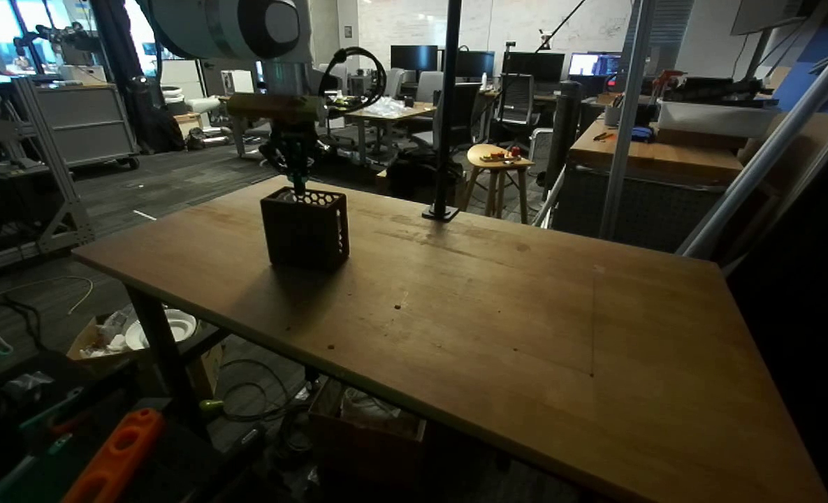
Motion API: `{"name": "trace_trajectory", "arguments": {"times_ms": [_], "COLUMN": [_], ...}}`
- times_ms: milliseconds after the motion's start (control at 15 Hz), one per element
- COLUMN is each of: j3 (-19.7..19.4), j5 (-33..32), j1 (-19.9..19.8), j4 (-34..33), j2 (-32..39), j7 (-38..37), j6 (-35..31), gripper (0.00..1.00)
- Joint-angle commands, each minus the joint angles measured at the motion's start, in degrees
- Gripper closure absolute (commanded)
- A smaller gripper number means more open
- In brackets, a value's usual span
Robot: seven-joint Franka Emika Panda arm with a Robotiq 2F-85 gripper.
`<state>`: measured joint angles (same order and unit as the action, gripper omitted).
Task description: Place the white towel in the basket
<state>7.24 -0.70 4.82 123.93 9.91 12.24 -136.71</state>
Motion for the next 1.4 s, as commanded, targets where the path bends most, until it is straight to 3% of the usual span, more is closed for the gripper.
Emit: {"name": "trace_trajectory", "arguments": {"times_ms": [0, 400, 1333], "j3": [0.06, 0.47, 0.66], "j5": [-2.05, -1.66, -0.56], "j1": [1.31, 2.81, 3.07], "j4": [-2.72, -4.86, -2.67], "j2": [-0.66, 0.64, 1.34], "j7": [-2.57, -4.82, -7.11], "j6": [3.46, 4.30, 1.89], "gripper": [1.00, 1.00, 1.00]}}
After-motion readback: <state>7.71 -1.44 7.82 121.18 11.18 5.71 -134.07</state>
